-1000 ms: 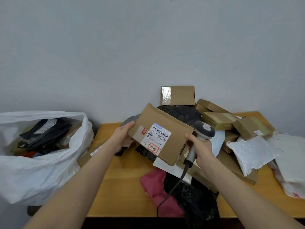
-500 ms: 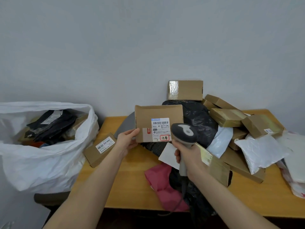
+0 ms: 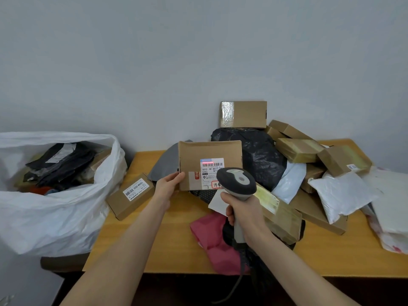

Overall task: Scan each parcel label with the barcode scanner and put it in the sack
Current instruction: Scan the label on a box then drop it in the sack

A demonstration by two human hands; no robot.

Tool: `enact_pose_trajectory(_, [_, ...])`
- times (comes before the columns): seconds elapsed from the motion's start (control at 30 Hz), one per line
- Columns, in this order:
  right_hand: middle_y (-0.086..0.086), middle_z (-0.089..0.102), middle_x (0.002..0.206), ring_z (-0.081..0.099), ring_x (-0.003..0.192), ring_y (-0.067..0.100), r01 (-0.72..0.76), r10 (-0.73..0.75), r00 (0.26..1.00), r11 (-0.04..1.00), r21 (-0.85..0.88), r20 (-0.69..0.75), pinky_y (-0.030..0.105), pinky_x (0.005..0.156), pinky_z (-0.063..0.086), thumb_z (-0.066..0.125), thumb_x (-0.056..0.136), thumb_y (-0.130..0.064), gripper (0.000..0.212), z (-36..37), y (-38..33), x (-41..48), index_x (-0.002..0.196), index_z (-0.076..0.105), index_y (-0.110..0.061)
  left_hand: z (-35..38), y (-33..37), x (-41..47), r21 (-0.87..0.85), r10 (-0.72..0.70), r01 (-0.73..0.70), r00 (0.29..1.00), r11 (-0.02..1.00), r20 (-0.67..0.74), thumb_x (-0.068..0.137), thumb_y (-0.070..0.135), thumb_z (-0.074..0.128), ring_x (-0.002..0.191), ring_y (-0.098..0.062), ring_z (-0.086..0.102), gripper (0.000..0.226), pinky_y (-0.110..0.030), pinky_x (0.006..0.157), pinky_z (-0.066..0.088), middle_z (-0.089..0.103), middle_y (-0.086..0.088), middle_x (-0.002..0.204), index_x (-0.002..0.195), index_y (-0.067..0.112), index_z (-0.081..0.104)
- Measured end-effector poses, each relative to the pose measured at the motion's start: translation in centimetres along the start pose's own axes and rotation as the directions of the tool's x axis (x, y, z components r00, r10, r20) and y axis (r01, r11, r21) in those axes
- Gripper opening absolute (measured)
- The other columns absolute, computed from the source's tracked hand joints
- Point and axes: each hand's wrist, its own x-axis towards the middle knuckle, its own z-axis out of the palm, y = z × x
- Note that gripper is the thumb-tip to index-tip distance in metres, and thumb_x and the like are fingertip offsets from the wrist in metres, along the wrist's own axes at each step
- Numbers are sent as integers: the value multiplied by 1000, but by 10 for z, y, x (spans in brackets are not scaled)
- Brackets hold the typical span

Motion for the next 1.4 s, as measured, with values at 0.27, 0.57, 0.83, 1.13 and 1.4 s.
enact_pose_trajectory(0.27, [5,55,47,45,35,12,-15,15,1000,1000,-4,11,25,45,38,71,84,-14,27,0,-1,-3,60,61,-9,1,1,1,-9,8,-8,1000,1000,-17,84,30,72,114,-25,58,51,-43,101,47,64,-7,120,130,14,57])
enact_pose_trajectory(0.57, [5,55,47,45,38,15,-22,22,1000,1000,-7,3,30,50,38,71,81,-14,23,15,0,-3,62,61,-8,-5,3,7,-7,22,-22,1000,1000,-7,87,29,69,117,-24,54,49,-38,95,46,62,-6,123,131,14,56])
enact_pose_trajectory(0.83, [5,54,47,43,36,14,-17,17,1000,999,31,-6,25,44,36,70,85,-14,24,34,-1,-1,64,59,-7,-17,6,20,-35,1,-1,1000,999,15,87,28,69,115,-22,56,46,-41,101,46,63,-5,120,129,14,57])
enact_pose_trajectory(1.13, [2,59,49,49,38,9,-18,11,999,991,130,51,22,41,41,69,88,-17,11,80,-22,31,91,68,-6,-65,21,14,-124,-51,48,998,991,-21,81,27,75,101,-28,67,45,-45,93,53,70,-12,105,116,3,62])
enact_pose_trajectory(1.4, [7,62,60,50,41,10,-87,40,953,986,146,299,22,41,43,70,87,-16,10,188,-38,44,87,67,-7,-185,39,-7,-152,-42,-6,949,988,-313,88,27,68,77,-18,66,25,-26,60,55,71,-6,87,97,4,66])
